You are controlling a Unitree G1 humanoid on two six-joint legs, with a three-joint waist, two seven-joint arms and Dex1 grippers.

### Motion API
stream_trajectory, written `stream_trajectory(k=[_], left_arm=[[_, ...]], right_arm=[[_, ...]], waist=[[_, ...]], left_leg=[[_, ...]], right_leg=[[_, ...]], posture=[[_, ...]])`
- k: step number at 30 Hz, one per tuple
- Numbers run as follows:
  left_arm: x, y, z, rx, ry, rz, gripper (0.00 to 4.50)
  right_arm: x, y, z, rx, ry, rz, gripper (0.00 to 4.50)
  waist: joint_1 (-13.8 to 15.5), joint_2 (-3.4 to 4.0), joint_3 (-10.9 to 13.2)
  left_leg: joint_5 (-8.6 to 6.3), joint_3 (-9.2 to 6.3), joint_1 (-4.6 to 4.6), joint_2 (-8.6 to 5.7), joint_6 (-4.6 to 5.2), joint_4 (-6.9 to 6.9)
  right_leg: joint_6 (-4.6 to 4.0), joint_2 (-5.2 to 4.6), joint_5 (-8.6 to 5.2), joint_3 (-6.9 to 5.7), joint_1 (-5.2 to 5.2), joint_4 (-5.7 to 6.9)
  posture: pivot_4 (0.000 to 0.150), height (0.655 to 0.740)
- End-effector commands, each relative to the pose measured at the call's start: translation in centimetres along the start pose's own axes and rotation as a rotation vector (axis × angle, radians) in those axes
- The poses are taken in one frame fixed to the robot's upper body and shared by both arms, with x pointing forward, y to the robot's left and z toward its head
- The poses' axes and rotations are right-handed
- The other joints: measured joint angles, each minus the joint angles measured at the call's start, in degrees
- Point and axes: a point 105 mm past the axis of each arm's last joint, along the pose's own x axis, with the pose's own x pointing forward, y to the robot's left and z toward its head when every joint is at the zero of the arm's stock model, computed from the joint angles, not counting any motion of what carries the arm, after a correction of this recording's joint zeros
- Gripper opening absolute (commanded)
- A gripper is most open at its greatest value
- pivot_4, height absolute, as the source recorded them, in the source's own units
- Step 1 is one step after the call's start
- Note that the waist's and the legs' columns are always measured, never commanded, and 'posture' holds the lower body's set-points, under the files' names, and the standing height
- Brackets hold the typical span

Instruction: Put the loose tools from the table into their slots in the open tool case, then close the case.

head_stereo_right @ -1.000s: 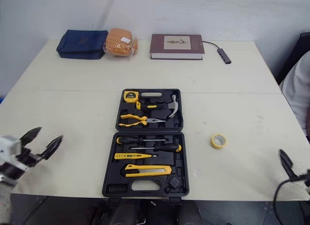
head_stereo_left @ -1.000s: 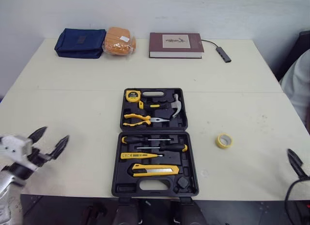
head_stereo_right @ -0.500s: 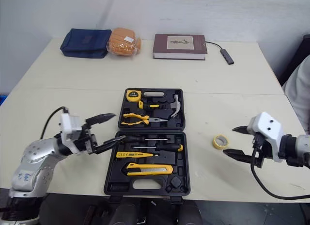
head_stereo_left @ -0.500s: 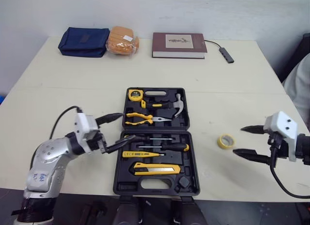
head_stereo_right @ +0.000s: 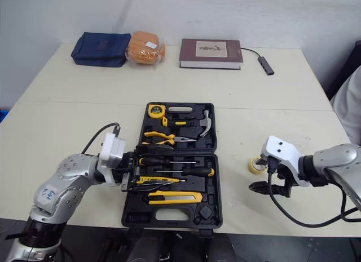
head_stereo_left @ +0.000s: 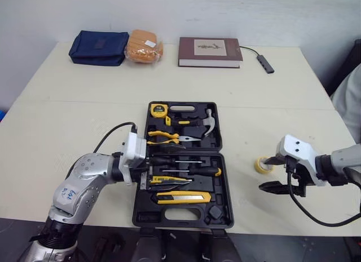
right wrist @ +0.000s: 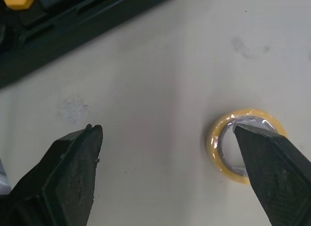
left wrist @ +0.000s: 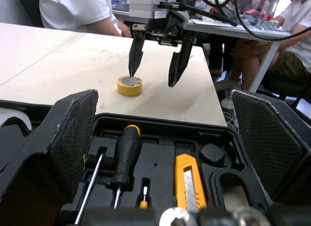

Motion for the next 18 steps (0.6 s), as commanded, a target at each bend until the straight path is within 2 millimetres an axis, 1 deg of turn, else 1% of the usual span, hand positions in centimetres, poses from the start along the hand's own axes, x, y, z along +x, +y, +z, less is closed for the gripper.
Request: stream_trajectory(k=[1, 8, 12, 15, 16, 18], left_arm=[[0.7, -0.5, 1.0, 0.053, -0.012, -0.025, 4.41], [0.7, -0.5, 1.0, 0.071, -0.005, -0.011, 4.41], [0.7, -0.8, 1.0, 0.068, -0.004, -0.005, 4.41], [0.7, -0.8, 1.0, 0.066, -0.005, -0.003, 4.50], [0.7, -0.8, 1.0, 0.066, -0.005, -0.003, 4.50], [0.8, -0.9, 1.0, 0.066, -0.006, -0.003, 4.50]], right_arm=[[0.1, -0.5, 0.1, -0.028, 0.004, -0.007, 4.50], [0.9, -0.9, -0.7, -0.020, 0.028, 0.000, 4.50], [1.5, -1.2, -0.7, -0.035, 0.035, 0.003, 4.50], [1.7, -1.5, -0.7, -0.041, 0.038, -0.009, 3.71], [1.7, -1.6, -0.8, -0.043, 0.039, -0.012, 3.26], [1.7, -1.8, -0.9, -0.051, 0.048, -0.018, 2.19]], waist=[[0.02, 0.00, 0.00], [-0.05, 0.00, 0.00], [-0.03, 0.00, 0.00], [-0.02, 0.00, 0.00], [-0.01, 0.00, 0.00], [-0.02, 0.00, 0.00]], left_leg=[[-0.01, 0.00, 0.00, 0.00, 0.02, 0.04], [-0.09, 0.01, -0.02, 0.02, 0.06, 0.13], [-0.09, 0.01, -0.03, 0.02, 0.07, 0.19], [-0.09, 0.01, -0.03, 0.02, 0.07, 0.19], [-0.09, 0.01, -0.03, 0.02, 0.07, 0.20], [-0.09, 0.01, -0.04, 0.02, 0.07, 0.21]], right_leg=[[0.00, -0.01, 0.00, 0.01, 0.01, 0.02], [0.01, 0.00, 0.00, 0.03, 0.01, 0.05], [0.02, -0.01, 0.01, 0.03, 0.01, 0.07], [0.02, -0.01, 0.01, 0.03, 0.02, 0.07], [0.02, -0.01, 0.01, 0.02, 0.02, 0.07], [0.02, -0.01, 0.01, 0.02, 0.01, 0.07]], posture=[[0.150, 0.7400], [0.150, 0.7400], [0.150, 0.7400], [0.150, 0.7400], [0.150, 0.7400], [0.150, 0.7400]])
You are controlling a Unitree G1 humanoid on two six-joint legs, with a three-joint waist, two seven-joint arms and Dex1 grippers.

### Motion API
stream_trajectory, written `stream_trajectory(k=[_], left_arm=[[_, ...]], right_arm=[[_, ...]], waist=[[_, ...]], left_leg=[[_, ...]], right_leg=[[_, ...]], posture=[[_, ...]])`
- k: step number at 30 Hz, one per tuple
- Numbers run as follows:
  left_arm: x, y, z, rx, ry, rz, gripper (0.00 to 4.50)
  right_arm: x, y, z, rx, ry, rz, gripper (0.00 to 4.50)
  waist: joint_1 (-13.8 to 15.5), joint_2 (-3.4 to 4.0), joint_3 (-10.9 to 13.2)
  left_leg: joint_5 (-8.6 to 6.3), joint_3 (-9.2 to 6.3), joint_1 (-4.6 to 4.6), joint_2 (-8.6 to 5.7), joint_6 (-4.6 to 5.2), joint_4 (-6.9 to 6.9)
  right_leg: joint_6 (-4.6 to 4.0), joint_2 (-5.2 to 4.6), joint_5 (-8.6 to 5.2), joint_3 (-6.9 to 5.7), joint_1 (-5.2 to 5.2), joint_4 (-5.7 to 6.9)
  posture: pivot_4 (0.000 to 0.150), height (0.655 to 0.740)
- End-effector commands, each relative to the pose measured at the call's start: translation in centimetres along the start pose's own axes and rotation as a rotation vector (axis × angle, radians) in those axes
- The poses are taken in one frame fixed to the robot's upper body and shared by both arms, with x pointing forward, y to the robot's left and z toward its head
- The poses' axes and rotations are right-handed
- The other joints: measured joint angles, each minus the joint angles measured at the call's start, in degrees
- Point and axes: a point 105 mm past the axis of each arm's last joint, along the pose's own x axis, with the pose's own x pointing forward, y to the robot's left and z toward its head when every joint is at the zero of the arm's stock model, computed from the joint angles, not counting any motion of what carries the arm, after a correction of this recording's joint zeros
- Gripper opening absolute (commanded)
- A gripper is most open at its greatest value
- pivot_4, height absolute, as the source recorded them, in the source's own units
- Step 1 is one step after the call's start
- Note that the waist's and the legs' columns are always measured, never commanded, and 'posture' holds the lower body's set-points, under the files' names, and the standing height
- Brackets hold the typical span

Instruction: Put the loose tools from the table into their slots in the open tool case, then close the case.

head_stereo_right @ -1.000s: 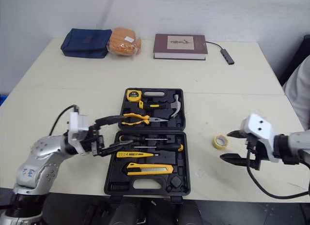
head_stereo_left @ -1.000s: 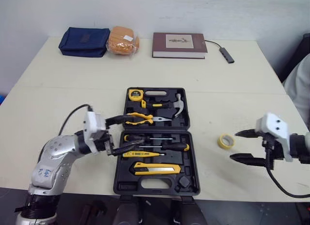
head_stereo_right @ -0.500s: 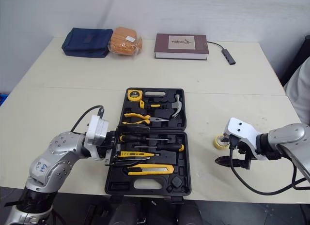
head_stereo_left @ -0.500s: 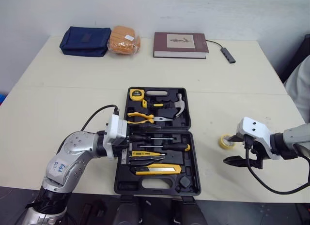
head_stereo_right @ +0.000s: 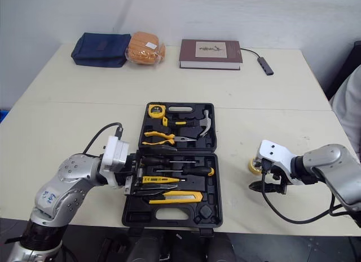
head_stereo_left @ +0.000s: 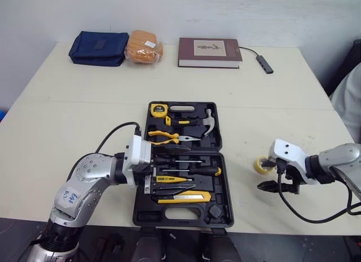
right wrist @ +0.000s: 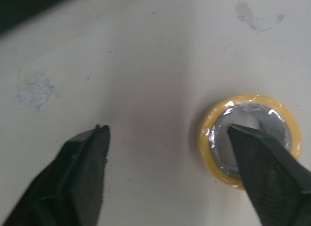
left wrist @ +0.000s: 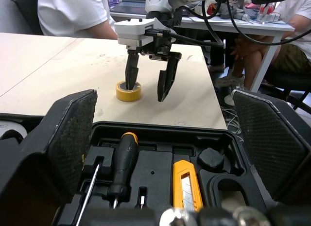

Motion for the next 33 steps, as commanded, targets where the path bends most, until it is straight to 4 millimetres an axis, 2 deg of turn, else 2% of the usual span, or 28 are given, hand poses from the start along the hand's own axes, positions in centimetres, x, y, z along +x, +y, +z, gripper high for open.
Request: stream_trajectory(k=[1, 4, 5, 10, 13, 18, 23, 25, 28, 33], left_arm=[[0.3, -0.5, 0.8, 0.037, -0.012, -0.014, 4.50], [0.3, -0.5, 0.7, 0.036, -0.017, -0.016, 4.50], [0.4, -0.5, 0.7, 0.034, -0.017, -0.017, 4.50], [0.3, -1.0, 0.6, 0.012, -0.027, -0.039, 4.50], [-0.1, -0.8, 1.3, -0.011, -0.064, -0.045, 4.50], [-1.4, -0.9, 1.0, -0.012, -0.012, -0.103, 4.50], [-2.1, -0.4, 0.4, -0.011, 0.030, -0.109, 4.50], [-2.4, -0.2, 0.2, 0.001, 0.049, -0.106, 4.50], [-2.5, -0.2, 0.2, 0.046, 0.059, -0.113, 4.50], [-2.9, -1.3, -0.4, 0.071, 0.069, -0.176, 4.50]], right_arm=[[-0.4, -0.6, 0.3, -0.042, 0.015, -0.031, 1.77], [-0.4, -1.0, 0.2, -0.061, 0.028, -0.049, 0.18], [-0.5, -1.1, 0.2, -0.070, 0.033, -0.053, 0.08], [-1.5, -1.0, 1.6, -0.144, 0.009, -0.048, 0.08], [-1.7, 0.0, 3.4, -0.218, -0.039, -0.002, 0.08], [-1.0, 4.4, 7.5, -0.429, -0.162, 0.169, 0.08], [-0.3, 9.4, 10.7, -0.477, -0.341, 0.380, 0.08], [0.0, 10.4, 11.0, -0.488, -0.355, 0.424, 0.08], [0.7, 11.2, 10.4, -0.519, -0.303, 0.464, 0.08], [1.4, 12.6, 9.8, -0.522, -0.263, 0.530, 0.08]], waist=[[0.00, 0.00, 0.00], [-0.07, -0.01, 0.00], [-0.12, -0.01, 0.00], [-0.10, -0.01, 0.00], [-0.11, -0.01, 0.00], [-0.44, -0.01, 0.00], [-0.44, -0.03, 0.01], [-0.43, -0.03, 0.01], [-0.23, -0.04, 0.02], [-0.23, -0.04, 0.02]], left_leg=[[0.00, 0.00, 0.00, 0.00, 0.00, 0.00], [0.00, 0.00, 0.00, 0.00, 0.00, 0.01], [0.00, 0.00, 0.02, 0.01, 0.00, 0.02], [0.00, 0.01, 0.03, 0.01, 0.00, 0.03], [0.00, 0.01, 0.02, 0.01, 0.00, 0.02], [-0.01, -0.01, 0.03, 0.07, -0.05, 0.00], [-0.02, -0.02, 0.01, 0.07, -0.04, 0.03], [-0.03, -0.04, 0.01, 0.07, -0.03, 0.03], [-0.05, -0.05, 0.00, 0.04, 0.01, 0.04], [-0.09, -0.04, -0.02, 0.03, 0.05, 0.05]], right_leg=[[0.00, 0.00, 0.00, 0.00, 0.00, 0.00], [0.00, 0.00, 0.00, 0.00, 0.00, 0.00], [0.00, 0.02, 0.00, 0.00, 0.02, 0.00], [0.00, 0.02, 0.00, 0.01, 0.02, 0.03], [0.00, 0.02, 0.00, 0.00, 0.02, 0.02], [-0.01, 0.09, -0.01, 0.00, 0.00, 0.02], [-0.01, 0.06, 0.00, 0.01, 0.01, 0.01], [-0.01, 0.05, 0.00, 0.00, 0.02, 0.02], [-0.01, 0.01, 0.00, -0.02, 0.01, 0.01], [-0.01, -0.02, 0.00, -0.01, 0.00, -0.01]], posture=[[0.150, 0.7400], [0.150, 0.7400], [0.150, 0.7400], [0.150, 0.7400], [0.150, 0.7400], [0.150, 0.7400], [0.150, 0.7400], [0.150, 0.7400], [0.150, 0.7400], [0.150, 0.7400]])
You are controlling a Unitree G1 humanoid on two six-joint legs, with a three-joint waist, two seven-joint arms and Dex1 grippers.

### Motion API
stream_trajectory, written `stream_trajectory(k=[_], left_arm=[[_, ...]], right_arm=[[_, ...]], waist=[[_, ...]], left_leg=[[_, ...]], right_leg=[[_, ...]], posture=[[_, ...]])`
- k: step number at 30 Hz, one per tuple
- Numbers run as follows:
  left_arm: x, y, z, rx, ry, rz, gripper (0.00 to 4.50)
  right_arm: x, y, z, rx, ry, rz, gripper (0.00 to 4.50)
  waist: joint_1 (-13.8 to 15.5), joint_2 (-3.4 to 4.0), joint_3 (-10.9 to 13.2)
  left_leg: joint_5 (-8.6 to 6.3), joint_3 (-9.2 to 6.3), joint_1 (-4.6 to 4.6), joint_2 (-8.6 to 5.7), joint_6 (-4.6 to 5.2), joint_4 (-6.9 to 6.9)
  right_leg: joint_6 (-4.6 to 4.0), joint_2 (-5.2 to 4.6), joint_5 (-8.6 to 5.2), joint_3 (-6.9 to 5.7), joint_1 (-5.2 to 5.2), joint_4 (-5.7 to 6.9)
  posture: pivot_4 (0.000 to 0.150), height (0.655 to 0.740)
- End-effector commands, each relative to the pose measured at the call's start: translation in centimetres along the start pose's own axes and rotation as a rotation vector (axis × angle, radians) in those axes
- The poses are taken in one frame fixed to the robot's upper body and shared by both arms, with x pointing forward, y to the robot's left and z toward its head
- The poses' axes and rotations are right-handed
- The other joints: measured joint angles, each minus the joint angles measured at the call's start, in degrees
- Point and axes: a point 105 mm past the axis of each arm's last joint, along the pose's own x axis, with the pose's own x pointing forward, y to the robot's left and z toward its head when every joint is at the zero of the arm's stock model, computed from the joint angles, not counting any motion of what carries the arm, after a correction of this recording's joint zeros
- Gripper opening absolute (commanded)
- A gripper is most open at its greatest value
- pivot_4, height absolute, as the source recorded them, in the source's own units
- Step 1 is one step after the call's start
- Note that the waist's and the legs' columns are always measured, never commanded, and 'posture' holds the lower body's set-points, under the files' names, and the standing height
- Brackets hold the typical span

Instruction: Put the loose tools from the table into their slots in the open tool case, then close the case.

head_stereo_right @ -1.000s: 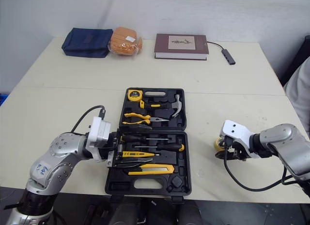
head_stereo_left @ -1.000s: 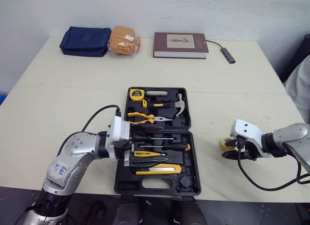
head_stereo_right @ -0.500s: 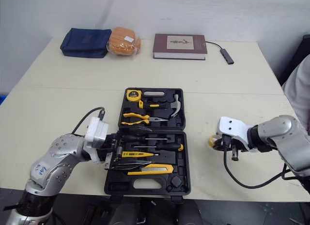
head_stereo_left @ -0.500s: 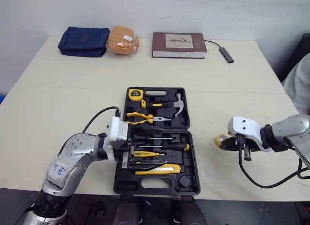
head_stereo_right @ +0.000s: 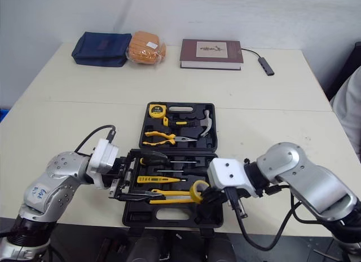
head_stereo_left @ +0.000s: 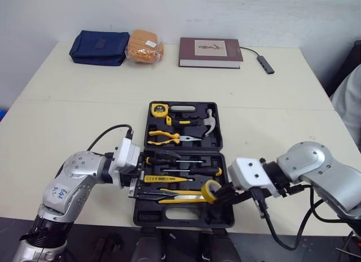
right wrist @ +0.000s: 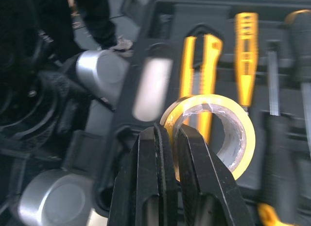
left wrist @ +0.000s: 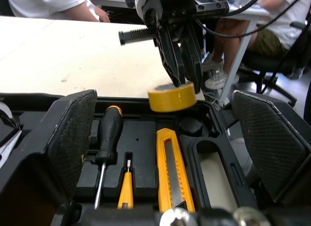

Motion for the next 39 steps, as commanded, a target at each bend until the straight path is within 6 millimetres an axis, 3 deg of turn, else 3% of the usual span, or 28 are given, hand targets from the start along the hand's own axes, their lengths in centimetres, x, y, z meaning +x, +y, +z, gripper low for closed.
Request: stream_trajectory(k=[1, 7, 11, 17, 23, 29, 34, 36, 37, 39], left_arm=[[-0.2, -1.0, 0.1, 0.052, -0.009, -0.040, 4.50], [-0.1, -1.7, -0.7, 0.036, 0.017, -0.050, 4.50], [0.2, -1.7, -0.6, 0.039, 0.004, -0.046, 4.50], [0.2, -1.3, -0.4, 0.046, -0.003, -0.032, 4.50], [0.3, -1.2, -0.4, 0.049, -0.003, -0.022, 4.50], [0.3, -0.9, -0.4, 0.055, -0.002, -0.013, 4.50], [0.4, -0.8, -0.4, 0.057, 0.000, -0.004, 4.50], [0.4, -0.8, -0.4, 0.057, 0.000, -0.001, 4.50], [0.4, -0.8, -0.4, 0.056, 0.000, 0.000, 4.50], [0.4, -0.7, -0.4, 0.055, 0.001, 0.003, 4.50]], right_arm=[[0.5, 1.1, 0.3, -0.022, 0.026, 0.048, 0.08], [0.8, 1.5, -1.0, 0.012, 0.081, 0.059, 0.08], [1.2, 1.6, -3.1, 0.055, 0.134, 0.059, 0.08], [1.2, 1.2, -4.1, 0.073, 0.197, 0.026, 0.08], [1.3, 0.0, -3.9, 0.072, 0.211, -0.036, 0.08], [1.4, 1.0, -3.8, 0.109, 0.241, 0.032, 0.08], [1.7, 0.8, -3.6, 0.115, 0.218, 0.005, 0.08], [1.5, 1.0, -3.0, 0.118, 0.185, 0.025, 0.91], [1.3, 1.0, -2.9, 0.124, 0.178, 0.028, 1.04], [1.1, 0.7, -2.5, 0.083, 0.160, 0.019, 2.12]], waist=[[-0.01, 0.00, 0.00], [-0.28, 0.00, 0.00], [-0.36, 0.00, 0.00], [-0.37, 0.00, 0.00], [-0.56, -0.02, -0.01], [-1.04, -0.03, -0.02], [-1.04, -0.04, -0.02], [-1.04, -0.04, -0.02], [-1.05, -0.04, -0.02], [-1.04, -0.04, -0.01]], left_leg=[[0.00, 0.00, 0.00, 0.00, 0.00, -0.01], [-0.01, -0.01, 0.01, 0.01, 0.02, 0.01], [-0.02, -0.02, 0.01, 0.02, 0.02, -0.02], [-0.02, -0.02, 0.03, 0.02, 0.03, 0.02], [-0.02, -0.02, 0.04, 0.02, 0.02, 0.02], [-0.03, -0.06, 0.05, 0.02, 0.04, 0.01], [-0.03, -0.06, 0.04, 0.02, 0.03, 0.01], [-0.03, -0.06, 0.04, 0.02, 0.04, 0.02], [-0.03, -0.06, 0.04, 0.02, 0.05, 0.01], [-0.03, -0.06, 0.03, 0.02, 0.05, -0.02]], right_leg=[[0.00, 0.00, 0.00, 0.00, 0.00, 0.00], [0.00, 0.00, 0.00, 0.01, -0.01, 0.01], [-0.01, 0.00, -0.01, -0.01, -0.01, 0.00], [-0.01, 0.00, 0.00, 0.00, 0.02, 0.01], [-0.01, -0.02, 0.00, 0.01, 0.03, 0.01], [-0.01, -0.02, 0.00, -0.01, 0.03, 0.03], [-0.01, -0.03, 0.00, -0.01, 0.04, 0.00], [-0.01, -0.03, 0.00, -0.01, 0.04, 0.02], [-0.01, -0.03, 0.00, -0.01, 0.03, 0.02], [-0.01, -0.03, 0.00, -0.01, 0.01, 0.02]], posture=[[0.150, 0.7400], [0.150, 0.7400], [0.150, 0.7400], [0.150, 0.7400], [0.150, 0.7400], [0.150, 0.7400], [0.150, 0.7400], [0.150, 0.7400], [0.150, 0.7400], [0.150, 0.7400]])
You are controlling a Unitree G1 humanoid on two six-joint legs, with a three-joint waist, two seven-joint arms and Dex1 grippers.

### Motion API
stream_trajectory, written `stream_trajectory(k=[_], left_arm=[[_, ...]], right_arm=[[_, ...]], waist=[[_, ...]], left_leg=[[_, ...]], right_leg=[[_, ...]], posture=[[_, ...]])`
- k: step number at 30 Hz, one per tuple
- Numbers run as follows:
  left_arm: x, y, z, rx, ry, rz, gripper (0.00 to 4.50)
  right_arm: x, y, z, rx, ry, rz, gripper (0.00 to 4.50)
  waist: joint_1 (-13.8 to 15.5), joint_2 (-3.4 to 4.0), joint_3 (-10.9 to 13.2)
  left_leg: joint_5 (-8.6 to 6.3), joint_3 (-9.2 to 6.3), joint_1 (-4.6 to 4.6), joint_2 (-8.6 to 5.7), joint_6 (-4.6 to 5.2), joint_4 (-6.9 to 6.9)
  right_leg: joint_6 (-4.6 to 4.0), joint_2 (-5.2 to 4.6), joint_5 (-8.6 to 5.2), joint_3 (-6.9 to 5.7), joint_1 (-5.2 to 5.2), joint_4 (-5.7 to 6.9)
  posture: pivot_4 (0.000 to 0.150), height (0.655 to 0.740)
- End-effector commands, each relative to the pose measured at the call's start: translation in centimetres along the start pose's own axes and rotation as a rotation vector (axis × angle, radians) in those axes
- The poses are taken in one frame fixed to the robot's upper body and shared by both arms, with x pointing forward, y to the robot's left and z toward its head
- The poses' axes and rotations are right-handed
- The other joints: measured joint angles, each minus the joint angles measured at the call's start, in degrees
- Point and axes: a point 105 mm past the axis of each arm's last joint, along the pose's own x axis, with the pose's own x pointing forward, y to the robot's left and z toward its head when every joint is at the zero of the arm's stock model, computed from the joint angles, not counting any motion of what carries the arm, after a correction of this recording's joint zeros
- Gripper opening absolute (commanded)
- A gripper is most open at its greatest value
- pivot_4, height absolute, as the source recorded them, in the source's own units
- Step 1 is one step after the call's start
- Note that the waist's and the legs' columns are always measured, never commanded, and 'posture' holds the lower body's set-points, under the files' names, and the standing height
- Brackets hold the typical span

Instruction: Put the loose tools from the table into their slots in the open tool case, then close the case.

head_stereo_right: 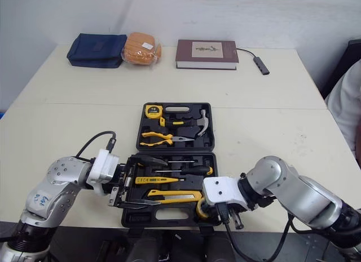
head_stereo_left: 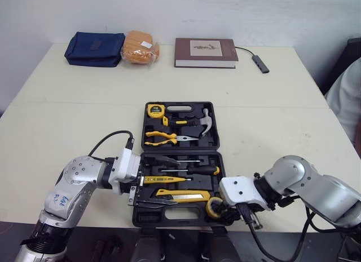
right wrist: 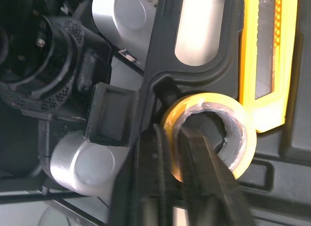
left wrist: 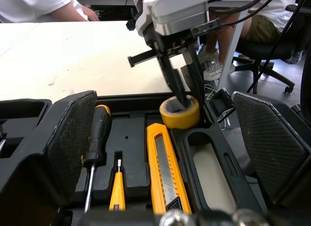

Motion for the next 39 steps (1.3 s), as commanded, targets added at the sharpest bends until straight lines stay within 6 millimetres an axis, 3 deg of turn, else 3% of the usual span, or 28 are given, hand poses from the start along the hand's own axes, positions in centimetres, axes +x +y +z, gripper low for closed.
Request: stream_trajectory(k=[1, 5, 10, 13, 15, 19, 22, 25, 26, 32, 39], left_arm=[[0.2, -0.1, 0.4, 0.030, -0.005, -0.003, 4.50], [0.1, -0.1, 0.5, 0.023, -0.008, 0.001, 4.50], [0.1, -0.1, 0.6, 0.024, -0.005, 0.009, 4.50], [-0.1, 0.1, 0.6, 0.036, -0.002, 0.037, 4.50], [-0.2, 0.0, 0.5, 0.037, 0.002, 0.044, 4.50], [-0.1, -0.1, 0.4, 0.034, 0.004, 0.044, 4.50], [-0.1, -0.1, 0.4, 0.029, 0.005, 0.034, 4.50], [-0.3, -0.2, 0.5, 0.023, 0.013, 0.015, 4.50], [-0.3, -0.1, 0.5, 0.022, 0.014, 0.013, 4.50], [-0.7, -0.8, 0.5, -0.009, 0.025, -0.036, 4.50], [-0.8, -1.0, 0.3, -0.017, 0.033, -0.029, 4.50]], right_arm=[[-0.9, -0.1, 0.7, -0.046, -0.033, -0.013, 2.63], [-2.1, 1.9, 1.6, -0.022, -0.110, 0.116, 4.48], [-3.5, 2.8, 2.0, 0.006, -0.148, 0.161, 4.48], [-4.6, 1.3, 2.1, -0.018, -0.257, 0.055, 4.48], [-5.0, 1.5, 2.5, -0.041, -0.399, 0.055, 4.48], [-4.4, 1.2, 2.4, -0.060, -0.561, -0.008, 3.23], [-3.3, 0.7, 1.9, -0.080, -0.597, -0.056, 1.61], [-2.2, 0.2, 1.5, -0.122, -0.615, -0.101, 0.30], [-2.0, 0.1, 1.4, -0.136, -0.619, -0.113, 0.13], [-0.1, -0.1, 1.1, -0.114, -0.614, -0.099, 0.13], [1.5, -0.8, -0.9, -0.081, -0.524, -0.134, 0.13]], waist=[[0.00, 0.00, 0.00], [0.02, -0.03, 0.02], [-0.02, -0.03, 0.02], [0.01, -0.04, 0.03], [0.11, -0.09, 0.05], [0.18, -0.10, 0.07], [0.17, -0.12, 0.08], [0.05, -0.12, 0.08], [0.04, -0.12, 0.08], [-0.01, -0.11, 0.09], [0.03, -0.11, 0.09]], left_leg=[[0.00, 0.00, 0.00, 0.00, -0.01, -0.01], [0.01, 0.01, -0.02, 0.00, -0.01, 0.01], [-0.11, -0.01, -0.01, 0.00, 0.19, 0.01], [-0.11, -0.01, -0.01, 0.01, 0.19, -0.01], [-0.10, -0.01, 0.00, 0.01, 0.17, -0.01], [-0.07, 0.02, -0.01, -0.02, 0.15, 0.00], [-0.07, 0.01, 0.00, -0.02, 0.18, 0.07], [-0.07, 0.03, 0.03, -0.03, 0.17, 0.02], [-0.07, 0.02, 0.03, -0.02, 0.15, 0.01], [0.06, 0.04, 0.03, -0.02, -0.05, 0.02], [0.05, 0.04, 0.03, -0.02, -0.05, 0.02]], right_leg=[[0.00, 0.01, 0.00, -0.01, 0.00, 0.00], [0.00, 0.01, 0.00, -0.01, 0.00, -0.02], [0.00, 0.01, 0.00, -0.02, 0.02, -0.01], [0.00, 0.01, 0.00, -0.02, 0.01, -0.01], [0.00, 0.02, 0.00, -0.03, 0.03, -0.02], [0.02, 0.03, 0.01, -0.06, 0.06, -0.02], [0.05, 0.02, 0.03, -0.05, 0.08, 0.01], [0.06, 0.03, 0.03, -0.02, 0.07, 0.02], [0.05, 0.04, 0.02, -0.03, 0.06, 0.02], [0.05, 0.04, 0.02, -0.01, 0.04, 0.03], [0.04, 0.03, 0.02, -0.01, 0.04, 0.03]], posture=[[0.150, 0.7400], [0.150, 0.7400], [0.150, 0.7400], [0.150, 0.7400], [0.150, 0.7400], [0.150, 0.7400], [0.150, 0.7400], [0.150, 0.7400], [0.150, 0.7400], [0.150, 0.7400], [0.150, 0.7400]])
